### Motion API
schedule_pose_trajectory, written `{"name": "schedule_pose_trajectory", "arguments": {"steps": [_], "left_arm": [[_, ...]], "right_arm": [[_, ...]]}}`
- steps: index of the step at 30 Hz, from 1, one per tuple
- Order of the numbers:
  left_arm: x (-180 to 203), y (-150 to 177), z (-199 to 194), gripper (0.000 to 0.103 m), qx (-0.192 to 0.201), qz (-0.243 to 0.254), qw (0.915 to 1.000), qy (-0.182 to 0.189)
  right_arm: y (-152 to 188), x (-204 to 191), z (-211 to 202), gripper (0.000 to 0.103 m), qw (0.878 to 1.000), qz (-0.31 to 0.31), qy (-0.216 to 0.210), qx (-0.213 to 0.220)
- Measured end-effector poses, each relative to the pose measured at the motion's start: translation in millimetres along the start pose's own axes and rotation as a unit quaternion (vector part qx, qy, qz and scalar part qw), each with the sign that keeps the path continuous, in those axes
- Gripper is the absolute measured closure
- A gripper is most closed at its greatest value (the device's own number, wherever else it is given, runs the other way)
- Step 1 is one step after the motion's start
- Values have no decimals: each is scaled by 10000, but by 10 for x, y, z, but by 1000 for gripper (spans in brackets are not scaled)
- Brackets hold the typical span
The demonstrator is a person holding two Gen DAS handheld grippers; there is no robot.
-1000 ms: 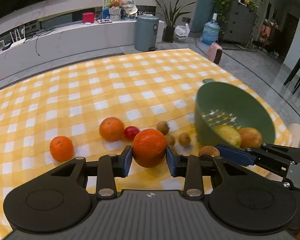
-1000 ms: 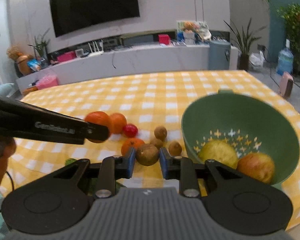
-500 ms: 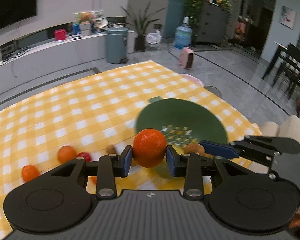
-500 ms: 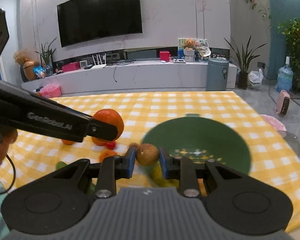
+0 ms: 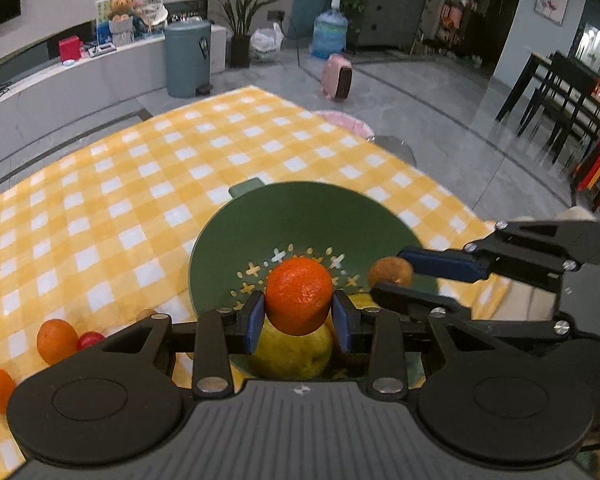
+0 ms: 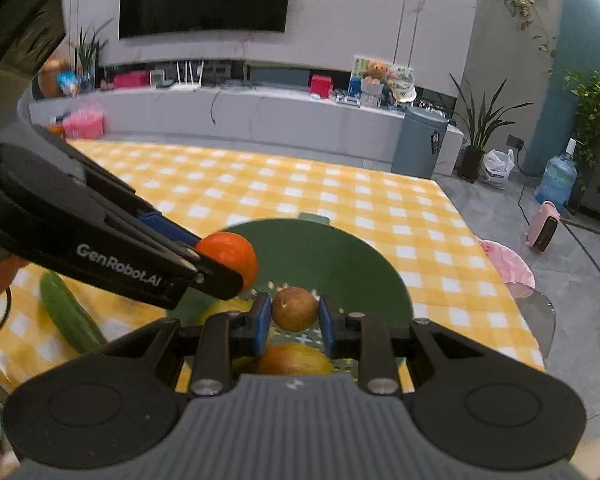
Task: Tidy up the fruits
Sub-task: 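Carry the orange and kiwi into the colander and open both tools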
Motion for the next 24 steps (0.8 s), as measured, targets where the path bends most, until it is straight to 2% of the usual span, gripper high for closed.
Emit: {"name": "schedule_pose_trajectory", "arguments": {"steps": [11, 24], "left_arm": [[-164, -59, 337, 63, -562, 145, 9983, -85], [-202, -133, 538, 63, -761, 246, 9968, -77]], "right_arm": [[89, 118, 565, 81, 9968, -62, 26, -795], [128, 51, 884, 81, 9919, -173, -70, -1256]]}}
Point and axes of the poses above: each gripper's, at about its wrist camera, not at the fingertips, and z roughly the way its jaws point, x to its right, y to its underside, the point moved 7 cm from there along z, roughly the way its jaws point, and after that the axes turned 7 degrees about y, right-handed, at the moved point
